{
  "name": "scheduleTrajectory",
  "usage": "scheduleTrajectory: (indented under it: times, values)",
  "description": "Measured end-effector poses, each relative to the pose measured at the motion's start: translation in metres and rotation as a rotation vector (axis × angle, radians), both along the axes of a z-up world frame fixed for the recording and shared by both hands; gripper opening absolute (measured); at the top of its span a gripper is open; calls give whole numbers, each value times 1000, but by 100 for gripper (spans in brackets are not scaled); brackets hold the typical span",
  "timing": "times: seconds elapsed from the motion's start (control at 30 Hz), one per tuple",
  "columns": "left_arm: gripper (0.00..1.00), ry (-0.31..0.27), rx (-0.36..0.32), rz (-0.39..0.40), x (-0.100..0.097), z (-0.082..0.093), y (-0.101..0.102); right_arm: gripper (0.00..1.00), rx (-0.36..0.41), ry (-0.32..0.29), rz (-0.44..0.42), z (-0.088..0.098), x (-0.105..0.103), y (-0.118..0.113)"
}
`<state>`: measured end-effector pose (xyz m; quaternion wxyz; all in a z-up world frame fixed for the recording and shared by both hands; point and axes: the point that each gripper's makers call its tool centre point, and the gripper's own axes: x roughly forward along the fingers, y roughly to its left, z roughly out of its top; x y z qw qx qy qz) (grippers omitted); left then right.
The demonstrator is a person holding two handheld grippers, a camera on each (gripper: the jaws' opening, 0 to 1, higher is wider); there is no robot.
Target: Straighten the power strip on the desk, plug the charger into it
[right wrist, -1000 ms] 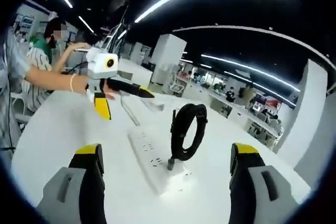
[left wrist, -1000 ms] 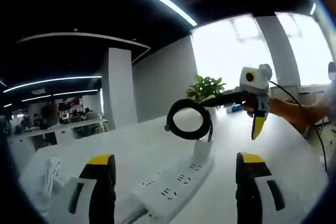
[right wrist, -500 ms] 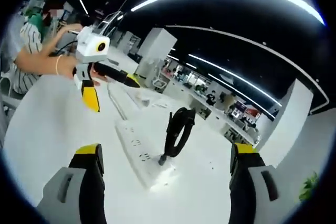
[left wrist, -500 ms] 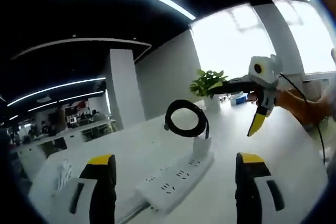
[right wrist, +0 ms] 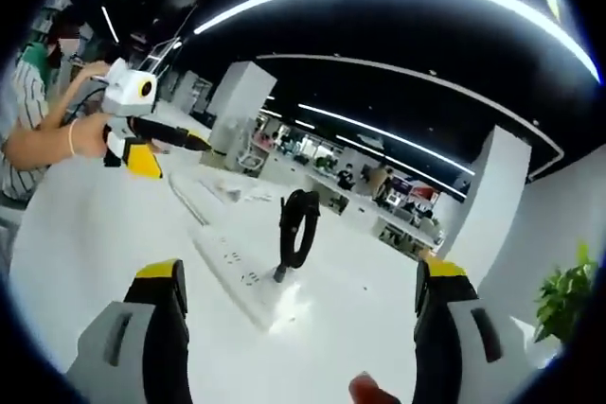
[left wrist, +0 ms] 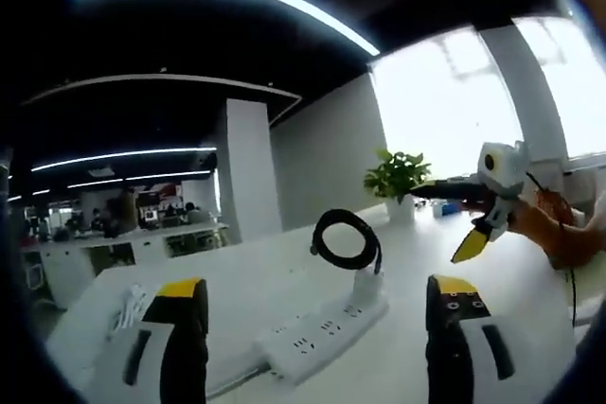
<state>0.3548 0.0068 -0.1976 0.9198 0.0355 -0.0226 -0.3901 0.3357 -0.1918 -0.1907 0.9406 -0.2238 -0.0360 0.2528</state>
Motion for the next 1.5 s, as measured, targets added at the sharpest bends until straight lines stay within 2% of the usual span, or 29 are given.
scheduleTrajectory:
  times: [0.13,0.2,0.33,0.6,0.77,0.9,1.07,1.2,1.4,1.5]
  values:
    - [98,-18,-17,29,-5,4,4,100,53,13,-22,0,-7,-6]
    - [98,-23,-16,43,-7,4,6,100,40,63,-59,-9,-8,-11]
    - [98,-16,39,82,-10,-5,10,100,80,53,-45,-9,-15,-10]
    - [98,0,33,92,-20,-11,15,100,123,68,-76,-17,-26,-17]
    - [98,-2,25,128,-27,-13,25,100,118,77,-100,-25,-38,-22]
    - [98,8,38,168,-30,-23,35,99,145,78,-114,-27,-46,-27]
    - [98,48,-2,184,-37,-31,43,99,180,93,-138,-36,-57,-32]
    - [97,73,-9,206,-41,-39,48,99,196,105,-158,-42,-65,-35]
    - [96,71,-55,225,-51,-45,54,99,217,98,-175,-44,-74,-38]
    - [96,75,-56,260,-54,-50,60,98,224,97,-184,-45,-76,-39]
